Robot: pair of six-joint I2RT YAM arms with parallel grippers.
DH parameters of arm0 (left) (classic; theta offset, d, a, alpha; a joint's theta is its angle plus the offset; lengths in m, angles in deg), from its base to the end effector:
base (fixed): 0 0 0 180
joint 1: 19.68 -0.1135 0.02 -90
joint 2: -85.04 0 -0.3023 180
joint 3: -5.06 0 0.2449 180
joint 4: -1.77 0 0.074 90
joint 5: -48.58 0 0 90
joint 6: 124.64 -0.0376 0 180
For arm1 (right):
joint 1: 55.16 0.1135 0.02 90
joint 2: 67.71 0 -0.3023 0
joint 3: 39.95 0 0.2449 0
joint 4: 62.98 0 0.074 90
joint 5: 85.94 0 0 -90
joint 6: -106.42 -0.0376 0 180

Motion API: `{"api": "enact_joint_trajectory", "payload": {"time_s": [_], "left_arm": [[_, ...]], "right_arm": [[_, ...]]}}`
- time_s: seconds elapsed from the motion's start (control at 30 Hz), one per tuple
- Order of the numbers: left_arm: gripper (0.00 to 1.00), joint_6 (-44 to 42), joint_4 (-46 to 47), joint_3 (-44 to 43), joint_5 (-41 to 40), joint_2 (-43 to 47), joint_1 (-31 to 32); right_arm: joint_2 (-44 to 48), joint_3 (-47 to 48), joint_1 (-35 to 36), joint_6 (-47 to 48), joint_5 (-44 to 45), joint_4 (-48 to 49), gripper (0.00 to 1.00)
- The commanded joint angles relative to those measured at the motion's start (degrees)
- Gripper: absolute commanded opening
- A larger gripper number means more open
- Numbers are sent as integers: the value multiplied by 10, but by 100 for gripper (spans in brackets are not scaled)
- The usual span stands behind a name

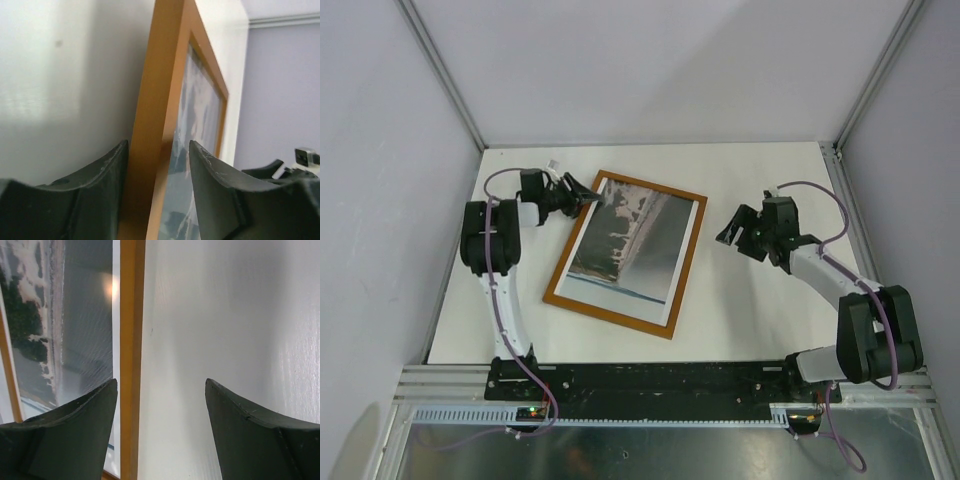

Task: Put the photo into the frame
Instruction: Place the photo frame at the center of the board, then rotate the photo frame at the center of the board.

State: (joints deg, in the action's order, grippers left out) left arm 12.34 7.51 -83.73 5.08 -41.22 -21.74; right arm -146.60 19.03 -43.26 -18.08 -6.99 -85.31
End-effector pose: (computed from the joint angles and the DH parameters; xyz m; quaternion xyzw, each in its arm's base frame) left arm 0.4788 -0.0101 0.1557 -0.1582 0.8099 -0.4895 0.2817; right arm 0.2667 0.0636 0.2522 0.1401 0.9001 0.2397 0.3357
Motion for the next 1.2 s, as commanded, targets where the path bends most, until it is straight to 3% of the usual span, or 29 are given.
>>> {"api": "enact_joint_trajectory", "payload": {"time_s": [0.0, 0.27, 0.57, 0.63, 0.73, 0.9, 1.0, 1.07, 1.17], "left_arm": [[59, -29, -16, -15, -22, -4, -6], [80, -95, -121, -36, -104, 19, -6], [80, -166, -258, -13, -350, 156, -3], [76, -169, -280, -13, -397, 170, -1], [62, -170, -315, -20, -459, 174, 4], [25, -174, -355, -44, -501, 156, 9], [9, -176, -368, -66, -498, 132, 11], [2, -178, -377, -85, -494, 114, 14], [1, -180, -388, -110, -492, 91, 15]], "right_arm": [[-15, -4, 3, 6, -7, 33, 75], [-52, 3, 12, 3, -14, 63, 76], [-102, 25, 51, 8, -1, 71, 75], [-107, 25, 66, 9, 4, 67, 73], [-113, 26, 93, 10, 21, 55, 67], [-113, 26, 133, 4, 53, 33, 42], [-110, 25, 164, -3, 79, 18, 28], [-109, 25, 187, -10, 98, 6, 19], [-109, 25, 217, -18, 124, -6, 6]]}}
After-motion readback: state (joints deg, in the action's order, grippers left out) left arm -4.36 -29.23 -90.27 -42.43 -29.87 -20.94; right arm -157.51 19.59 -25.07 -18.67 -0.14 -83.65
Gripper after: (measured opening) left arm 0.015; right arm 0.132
